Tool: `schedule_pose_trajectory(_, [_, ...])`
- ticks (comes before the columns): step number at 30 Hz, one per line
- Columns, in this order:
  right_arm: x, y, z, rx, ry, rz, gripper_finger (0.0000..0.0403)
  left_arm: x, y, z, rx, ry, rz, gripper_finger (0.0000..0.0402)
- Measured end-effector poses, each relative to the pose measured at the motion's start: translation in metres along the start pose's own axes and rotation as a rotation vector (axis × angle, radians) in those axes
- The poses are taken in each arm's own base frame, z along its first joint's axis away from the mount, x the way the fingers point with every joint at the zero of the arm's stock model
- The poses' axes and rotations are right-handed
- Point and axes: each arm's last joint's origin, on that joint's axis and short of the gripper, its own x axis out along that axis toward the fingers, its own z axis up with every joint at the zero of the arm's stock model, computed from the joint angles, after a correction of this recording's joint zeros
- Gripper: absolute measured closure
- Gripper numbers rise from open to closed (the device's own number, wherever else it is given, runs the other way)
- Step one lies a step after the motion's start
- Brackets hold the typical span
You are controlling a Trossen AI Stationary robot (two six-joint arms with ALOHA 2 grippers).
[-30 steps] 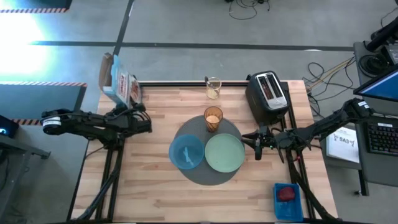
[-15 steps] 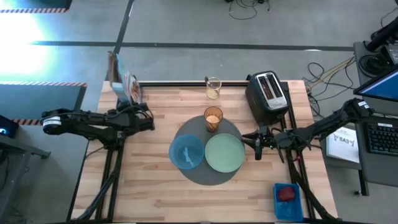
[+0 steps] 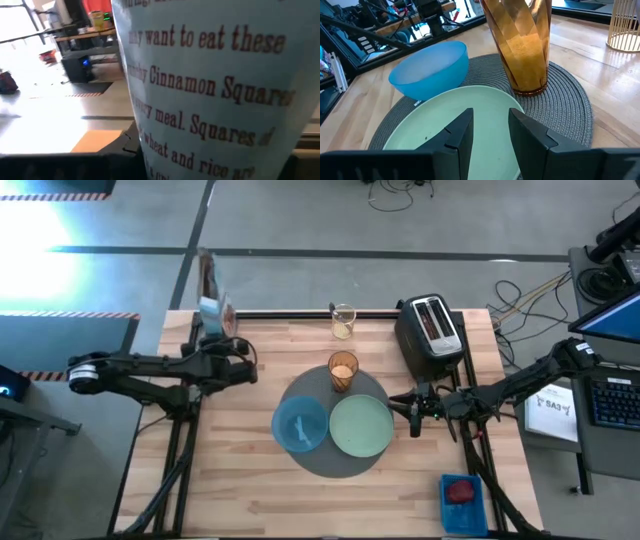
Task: Arrange a breakfast setting
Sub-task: Pour the cereal from the cereal box into the blue bowl
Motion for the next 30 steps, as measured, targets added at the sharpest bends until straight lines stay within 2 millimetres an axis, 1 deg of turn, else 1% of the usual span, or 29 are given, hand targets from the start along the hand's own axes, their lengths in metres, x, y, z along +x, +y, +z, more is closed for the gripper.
schedule_pose_trajectory(3, [0.000,0.000,0.000,0.000,0.000,0.000,0.0289,-0.012,-0.006,0.016,0.023,-0.042,-0.048,0.0284])
schedule_pose_trajectory(5, [0.000,0.000,0.000,0.000,0.000,0.000,0.0289,-0.019,-0.008,0.028,0.066,-0.081,-0.069,0.0285])
schedule_pose_trajectory(7, [0.000,0.000,0.000,0.000,0.000,0.000,0.0289,-0.026,-0.010,0.040,0.131,-0.081,-0.100,0.0285])
schedule_pose_trajectory(10, [0.000,0.000,0.000,0.000,0.000,0.000,0.0289,-0.039,-0.011,0.053,0.221,-0.014,-0.191,0.0285])
schedule_pose_trajectory(15, [0.000,0.000,0.000,0.000,0.000,0.000,0.0289,-0.064,-0.008,0.072,0.269,0.092,-0.365,0.0281])
schedule_pose_trajectory(22, [0.000,0.000,0.000,0.000,0.000,0.000,0.0289,-0.096,0.007,0.093,0.353,0.130,-0.557,0.0278])
schedule_pose_trajectory(27, [0.000,0.000,0.000,0.000,0.000,0.000,0.0289,-0.113,0.022,0.110,0.455,0.281,-0.711,0.0277])
schedule_pose_trajectory(30, [0.000,0.000,0.000,0.000,0.000,0.000,0.0289,-0.121,0.031,0.124,0.478,0.357,-0.791,0.0277])
